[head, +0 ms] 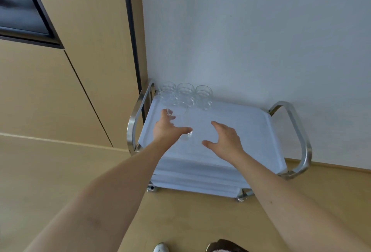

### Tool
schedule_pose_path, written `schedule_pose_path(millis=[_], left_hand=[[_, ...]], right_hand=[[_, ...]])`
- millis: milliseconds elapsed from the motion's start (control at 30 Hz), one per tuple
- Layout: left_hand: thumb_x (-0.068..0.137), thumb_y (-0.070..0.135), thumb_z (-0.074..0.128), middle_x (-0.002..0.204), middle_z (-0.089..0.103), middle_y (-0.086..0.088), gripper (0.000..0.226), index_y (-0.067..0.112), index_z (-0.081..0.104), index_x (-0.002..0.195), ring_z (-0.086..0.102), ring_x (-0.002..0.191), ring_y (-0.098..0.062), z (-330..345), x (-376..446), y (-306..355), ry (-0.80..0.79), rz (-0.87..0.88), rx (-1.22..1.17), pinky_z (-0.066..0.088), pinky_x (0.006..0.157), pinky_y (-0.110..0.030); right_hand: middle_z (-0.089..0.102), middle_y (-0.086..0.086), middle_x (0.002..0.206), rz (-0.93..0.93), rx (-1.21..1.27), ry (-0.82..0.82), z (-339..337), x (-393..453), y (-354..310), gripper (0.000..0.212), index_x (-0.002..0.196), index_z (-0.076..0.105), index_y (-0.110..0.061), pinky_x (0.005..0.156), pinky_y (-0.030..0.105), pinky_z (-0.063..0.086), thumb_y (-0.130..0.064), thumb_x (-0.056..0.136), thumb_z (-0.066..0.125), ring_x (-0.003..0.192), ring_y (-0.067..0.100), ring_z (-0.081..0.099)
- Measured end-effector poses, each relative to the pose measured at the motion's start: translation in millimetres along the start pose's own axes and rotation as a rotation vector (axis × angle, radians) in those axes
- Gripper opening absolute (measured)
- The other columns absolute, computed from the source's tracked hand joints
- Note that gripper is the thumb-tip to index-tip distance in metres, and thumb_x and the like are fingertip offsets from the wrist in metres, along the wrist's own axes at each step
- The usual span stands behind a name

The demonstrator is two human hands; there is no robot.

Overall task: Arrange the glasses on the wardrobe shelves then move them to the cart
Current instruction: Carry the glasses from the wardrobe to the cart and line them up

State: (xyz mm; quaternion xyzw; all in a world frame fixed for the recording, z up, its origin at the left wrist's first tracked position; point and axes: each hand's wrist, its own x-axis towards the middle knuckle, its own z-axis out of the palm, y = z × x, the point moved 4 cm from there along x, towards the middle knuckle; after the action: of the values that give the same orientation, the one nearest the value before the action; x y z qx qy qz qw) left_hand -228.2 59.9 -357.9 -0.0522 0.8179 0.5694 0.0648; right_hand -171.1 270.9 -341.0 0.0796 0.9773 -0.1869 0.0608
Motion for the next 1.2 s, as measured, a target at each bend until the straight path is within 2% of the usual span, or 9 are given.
schedule_pose_path(millis=[100, 233, 533, 633, 733, 867, 967, 1200], left_hand=[[0.061, 0.045, 0.094, 0.120, 0.061, 0.009, 0.081, 0.032, 0.043, 0.122, 0.062, 0.105, -0.014, 4, -14, -7, 0.022, -0.043, -0.029, 0.052, 0.077, -0.029], [0.058, 0.053, 0.093, 0.112, 0.062, 0.013, 0.084, 0.031, 0.045, 0.124, 0.062, 0.106, -0.014, 17, -34, -17, 0.059, -0.099, -0.031, 0.053, 0.089, -0.036], [0.056, 0.055, 0.093, 0.109, 0.060, 0.018, 0.083, 0.036, 0.045, 0.122, 0.061, 0.105, -0.009, 61, -122, -39, 0.113, -0.213, -0.016, 0.051, 0.087, -0.035], [0.054, 0.055, 0.092, 0.110, 0.060, 0.019, 0.083, 0.038, 0.045, 0.120, 0.060, 0.105, -0.006, 73, -144, -50, 0.120, -0.238, -0.001, 0.055, 0.089, -0.039], [0.048, 0.057, 0.091, 0.112, 0.062, 0.017, 0.088, 0.036, 0.048, 0.122, 0.065, 0.105, -0.011, 86, -158, -68, 0.115, -0.270, -0.001, 0.059, 0.087, -0.046], [0.052, 0.054, 0.092, 0.113, 0.062, 0.015, 0.086, 0.038, 0.046, 0.123, 0.065, 0.103, -0.010, 104, -165, -95, 0.099, -0.263, 0.034, 0.057, 0.089, -0.039], [0.052, 0.052, 0.092, 0.115, 0.063, 0.012, 0.083, 0.038, 0.047, 0.121, 0.064, 0.100, -0.006, 119, -161, -118, 0.089, -0.247, 0.043, 0.056, 0.084, -0.031], [0.059, 0.047, 0.094, 0.111, 0.062, 0.017, 0.078, 0.039, 0.047, 0.120, 0.065, 0.099, -0.006, 152, -138, -182, 0.061, -0.242, 0.058, 0.056, 0.092, -0.040]], right_hand=[[0.038, 0.001, 0.159, -0.003, -0.010, -0.046, 10, -17, 8, 0.086, 0.157, 0.030, -0.025, 0.112, 0.044, 0.035, -0.057, 0.088, 0.068, 0.144, 0.031, 0.034], [0.037, 0.002, 0.160, -0.024, 0.018, -0.097, 19, -39, 29, 0.084, 0.158, 0.030, -0.024, 0.115, 0.043, 0.034, -0.054, 0.090, 0.068, 0.144, 0.031, 0.033], [0.038, 0.002, 0.159, -0.046, 0.070, -0.221, 48, -94, 100, 0.083, 0.158, 0.030, -0.023, 0.115, 0.043, 0.034, -0.054, 0.090, 0.067, 0.144, 0.030, 0.034], [0.038, 0.002, 0.159, -0.061, 0.077, -0.263, 70, -104, 113, 0.084, 0.158, 0.030, -0.022, 0.115, 0.042, 0.033, -0.055, 0.090, 0.067, 0.144, 0.030, 0.034], [0.039, 0.002, 0.158, -0.083, 0.060, -0.271, 93, -108, 124, 0.083, 0.158, 0.031, -0.024, 0.113, 0.042, 0.035, -0.056, 0.090, 0.067, 0.142, 0.031, 0.035], [0.037, 0.001, 0.160, -0.083, 0.087, -0.283, 123, -108, 134, 0.083, 0.157, 0.030, -0.025, 0.114, 0.043, 0.033, -0.055, 0.090, 0.067, 0.145, 0.030, 0.031], [0.037, 0.000, 0.160, -0.084, 0.089, -0.276, 148, -101, 144, 0.082, 0.157, 0.030, -0.025, 0.114, 0.043, 0.032, -0.055, 0.090, 0.067, 0.146, 0.029, 0.030], [0.038, 0.003, 0.159, -0.078, 0.083, -0.251, 211, -68, 172, 0.079, 0.157, 0.031, -0.023, 0.112, 0.044, 0.033, -0.048, 0.092, 0.068, 0.144, 0.032, 0.031]])
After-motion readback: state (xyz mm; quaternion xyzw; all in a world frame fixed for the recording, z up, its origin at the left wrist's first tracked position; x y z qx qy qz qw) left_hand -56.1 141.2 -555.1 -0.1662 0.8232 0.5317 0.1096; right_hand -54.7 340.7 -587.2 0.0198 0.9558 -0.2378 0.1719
